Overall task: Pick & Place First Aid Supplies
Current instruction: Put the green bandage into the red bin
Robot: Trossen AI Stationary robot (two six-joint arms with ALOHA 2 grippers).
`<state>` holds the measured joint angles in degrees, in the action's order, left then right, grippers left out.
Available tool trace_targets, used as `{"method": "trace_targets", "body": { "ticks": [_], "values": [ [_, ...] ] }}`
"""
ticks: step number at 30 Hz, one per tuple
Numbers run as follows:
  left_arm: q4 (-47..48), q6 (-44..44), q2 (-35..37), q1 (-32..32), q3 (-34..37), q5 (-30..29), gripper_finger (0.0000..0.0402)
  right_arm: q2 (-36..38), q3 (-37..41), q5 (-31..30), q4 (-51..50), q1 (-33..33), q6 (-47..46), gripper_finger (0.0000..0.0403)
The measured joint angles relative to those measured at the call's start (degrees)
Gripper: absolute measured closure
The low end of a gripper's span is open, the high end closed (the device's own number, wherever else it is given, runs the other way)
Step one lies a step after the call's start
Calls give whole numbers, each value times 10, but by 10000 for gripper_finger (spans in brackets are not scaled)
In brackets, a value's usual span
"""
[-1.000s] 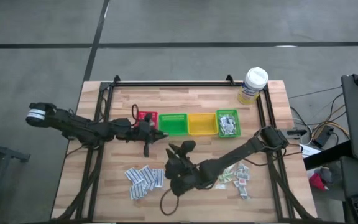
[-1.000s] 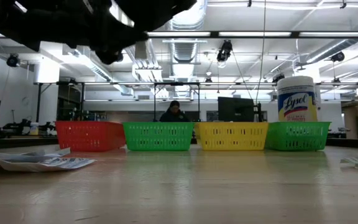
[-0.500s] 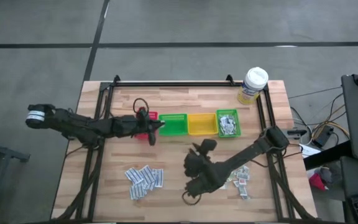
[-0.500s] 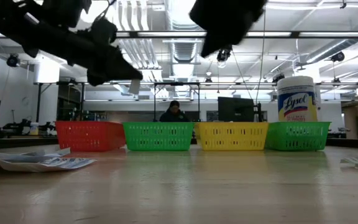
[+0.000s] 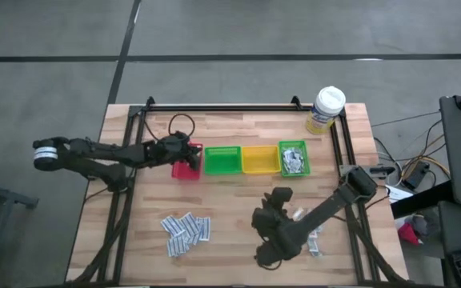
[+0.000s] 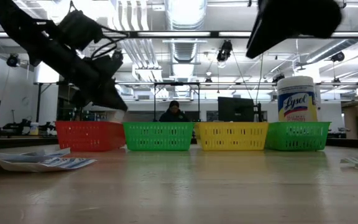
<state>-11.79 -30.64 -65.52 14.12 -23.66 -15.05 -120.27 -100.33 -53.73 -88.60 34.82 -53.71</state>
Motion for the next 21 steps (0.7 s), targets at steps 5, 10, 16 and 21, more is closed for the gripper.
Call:
{"method": "trace_targets", "body": {
  "ticks": [5, 10, 16, 21],
  "values": [
    [50, -49, 0, 38, 0, 12, 401, 12, 0, 3, -14, 17, -16, 296],
    [143, -71, 1, 64, -23, 35, 401, 31, 1, 2, -14, 34, -17, 303],
    [231, -85, 1, 70, -60, 36, 401, 52, 3, 2, -14, 45, -18, 313],
    [276, -110, 1, 70, -72, 37, 401, 66, 3, 2, -14, 52, -18, 322]
  ]
}}
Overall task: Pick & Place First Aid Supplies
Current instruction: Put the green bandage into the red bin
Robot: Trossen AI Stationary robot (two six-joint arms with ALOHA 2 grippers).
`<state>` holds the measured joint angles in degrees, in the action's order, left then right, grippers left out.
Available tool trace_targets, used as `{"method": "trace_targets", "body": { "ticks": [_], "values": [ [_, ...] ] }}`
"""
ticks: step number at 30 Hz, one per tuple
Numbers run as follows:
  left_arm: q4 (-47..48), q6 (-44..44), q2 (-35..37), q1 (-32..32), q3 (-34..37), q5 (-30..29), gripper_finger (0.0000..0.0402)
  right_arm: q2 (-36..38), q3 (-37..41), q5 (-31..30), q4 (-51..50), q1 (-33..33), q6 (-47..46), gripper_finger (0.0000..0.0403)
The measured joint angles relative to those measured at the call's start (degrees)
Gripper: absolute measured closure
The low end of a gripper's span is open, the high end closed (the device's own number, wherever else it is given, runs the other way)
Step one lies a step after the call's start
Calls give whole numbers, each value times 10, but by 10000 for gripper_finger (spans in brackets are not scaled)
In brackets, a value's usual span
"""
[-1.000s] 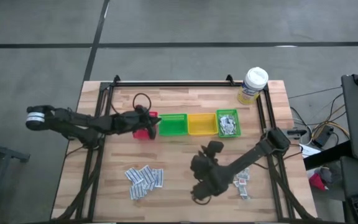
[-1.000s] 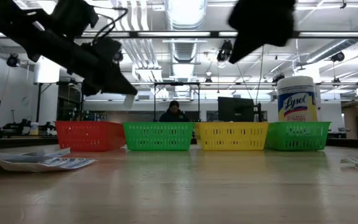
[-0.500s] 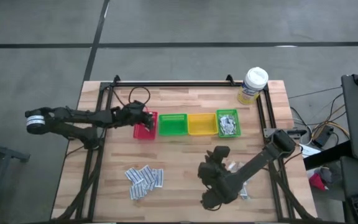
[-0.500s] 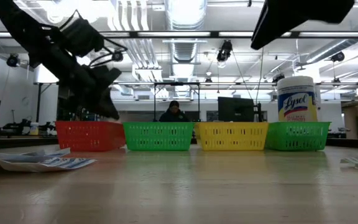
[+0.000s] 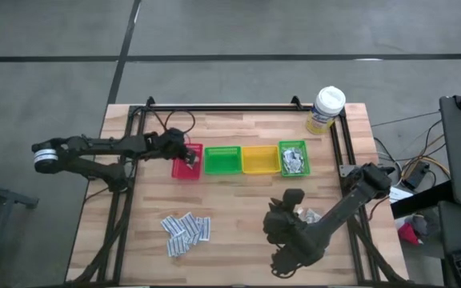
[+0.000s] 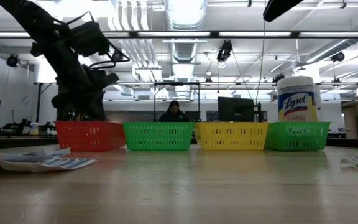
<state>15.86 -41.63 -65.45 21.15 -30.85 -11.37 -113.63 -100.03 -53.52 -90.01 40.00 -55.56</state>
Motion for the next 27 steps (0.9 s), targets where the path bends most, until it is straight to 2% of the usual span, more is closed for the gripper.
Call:
{"method": "trace_targets", "body": {
  "ticks": [9, 21, 27],
  "values": [
    [8, -31, -4, -6, 12, 14, 401, 10, 0, -2, 0, 3, 0, 334],
    [-15, -24, -75, -16, 5, 15, 402, 10, 0, -1, 0, 5, -4, 324],
    [-19, -19, -87, -16, 1, 17, 401, 10, 0, 0, 0, 7, -5, 329]
  ]
}}
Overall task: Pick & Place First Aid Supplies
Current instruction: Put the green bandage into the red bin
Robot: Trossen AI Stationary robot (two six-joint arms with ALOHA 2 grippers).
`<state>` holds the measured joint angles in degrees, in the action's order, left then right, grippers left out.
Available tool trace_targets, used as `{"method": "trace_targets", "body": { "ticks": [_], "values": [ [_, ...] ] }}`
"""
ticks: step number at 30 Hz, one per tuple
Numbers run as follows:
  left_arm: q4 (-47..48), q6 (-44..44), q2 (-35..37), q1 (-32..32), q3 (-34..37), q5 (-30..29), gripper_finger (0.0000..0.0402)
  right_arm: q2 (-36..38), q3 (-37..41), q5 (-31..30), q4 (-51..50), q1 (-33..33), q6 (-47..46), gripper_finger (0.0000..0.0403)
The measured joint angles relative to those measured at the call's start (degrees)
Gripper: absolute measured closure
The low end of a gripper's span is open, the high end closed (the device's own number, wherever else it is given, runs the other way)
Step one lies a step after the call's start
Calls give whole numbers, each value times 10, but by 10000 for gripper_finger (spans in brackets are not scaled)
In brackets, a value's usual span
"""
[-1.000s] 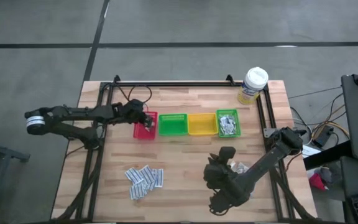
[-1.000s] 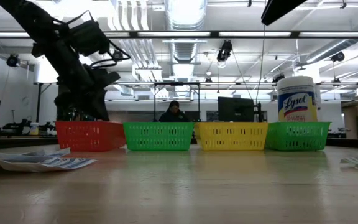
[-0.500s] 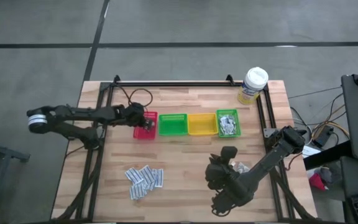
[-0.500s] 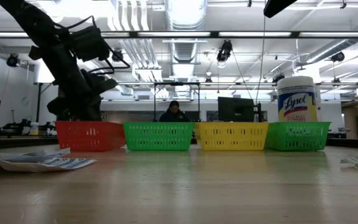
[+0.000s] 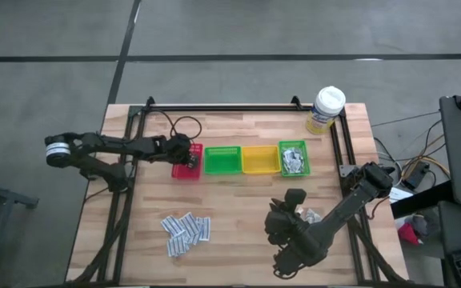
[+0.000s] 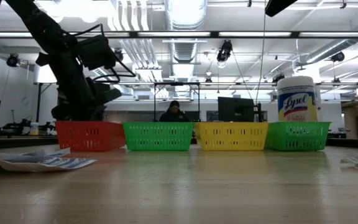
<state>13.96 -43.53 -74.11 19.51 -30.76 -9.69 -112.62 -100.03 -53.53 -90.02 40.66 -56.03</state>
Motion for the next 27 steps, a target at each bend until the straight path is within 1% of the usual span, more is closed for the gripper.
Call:
{"method": "trace_targets", "body": {
  "ticks": [4, 6, 8, 14, 16, 18, 22, 27],
  "values": [
    [0, 8, 1, 0, -1, 0, 400, 0, 0, 0, 0, 1, -4, 336],
    [-2, 17, 1, 0, -1, 2, 391, 0, 0, 0, 0, 1, -9, 338],
    [-4, 17, 1, 0, -1, 5, 374, 0, 0, 0, 0, 1, -9, 339],
    [-9, 10, 2, 0, -1, 12, 303, 0, 0, 0, 0, 1, -10, 336],
    [-9, 8, 2, 0, -3, 25, 283, 0, 0, 0, 0, 2, -9, 333],
    [-8, 13, 3, 0, -9, 52, 269, 0, 0, 0, 0, 3, -9, 331],
    [-9, 33, 15, 0, -31, 97, 260, 0, 0, 13, 0, 7, -10, 328],
    [-9, 52, 45, 0, -61, 103, 259, 0, 3, 63, 0, 13, -44, 335]
  ]
}}
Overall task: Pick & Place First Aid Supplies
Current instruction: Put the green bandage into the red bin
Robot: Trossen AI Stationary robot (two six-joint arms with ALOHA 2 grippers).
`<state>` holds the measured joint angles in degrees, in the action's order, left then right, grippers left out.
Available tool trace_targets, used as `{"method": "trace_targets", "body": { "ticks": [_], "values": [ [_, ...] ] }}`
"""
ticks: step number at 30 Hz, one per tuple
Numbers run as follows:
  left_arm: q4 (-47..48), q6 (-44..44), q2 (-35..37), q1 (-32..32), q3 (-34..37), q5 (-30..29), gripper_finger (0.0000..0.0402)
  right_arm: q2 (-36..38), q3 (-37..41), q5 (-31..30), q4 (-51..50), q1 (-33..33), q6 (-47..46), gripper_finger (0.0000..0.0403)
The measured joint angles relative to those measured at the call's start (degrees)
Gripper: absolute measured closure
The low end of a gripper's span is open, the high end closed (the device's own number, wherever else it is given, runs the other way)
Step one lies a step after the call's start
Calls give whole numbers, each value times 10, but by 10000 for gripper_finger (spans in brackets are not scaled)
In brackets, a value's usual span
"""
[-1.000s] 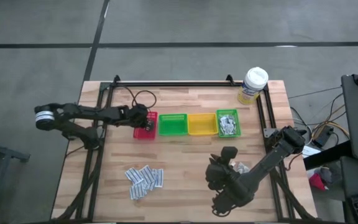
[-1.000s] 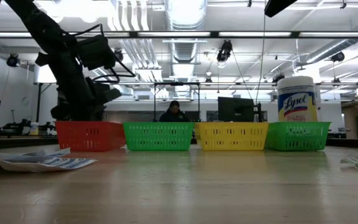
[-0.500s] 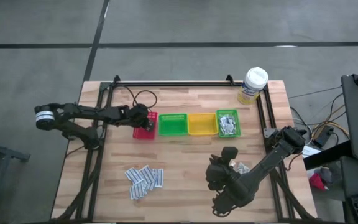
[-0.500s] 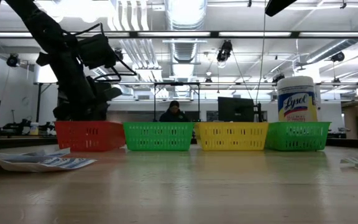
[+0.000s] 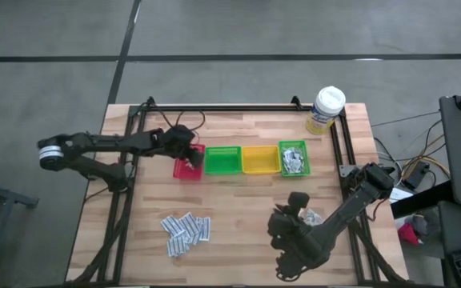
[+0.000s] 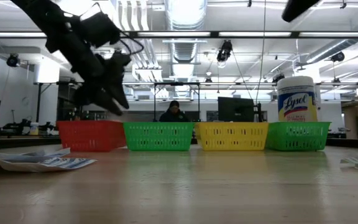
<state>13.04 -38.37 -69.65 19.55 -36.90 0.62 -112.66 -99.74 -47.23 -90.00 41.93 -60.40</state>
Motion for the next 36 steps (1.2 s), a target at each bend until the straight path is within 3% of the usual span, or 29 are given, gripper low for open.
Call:
{"method": "trace_targets", "body": {
  "ticks": [5, 13, 18, 22, 28, 36],
  "values": [
    [10, 9, 36, 0, -26, 9, 259, 0, 18, 54, 0, 14, -31, 341],
    [37, 31, 120, -14, -33, 87, 259, 0, 75, 154, 1, 47, -101, 335],
    [43, 106, 169, -53, -32, 90, 259, -1, 104, 197, 2, 56, -140, 330],
    [39, 191, 192, -98, -31, 87, 259, -1, 111, 227, 4, 54, -92, 333],
    [-47, 274, 210, -164, 8, 85, 259, 0, 122, 233, 4, 54, -25, 342],
    [-160, 302, 234, -195, 77, 85, 259, 38, 149, 236, 13, 42, -34, 345]
  ]
}}
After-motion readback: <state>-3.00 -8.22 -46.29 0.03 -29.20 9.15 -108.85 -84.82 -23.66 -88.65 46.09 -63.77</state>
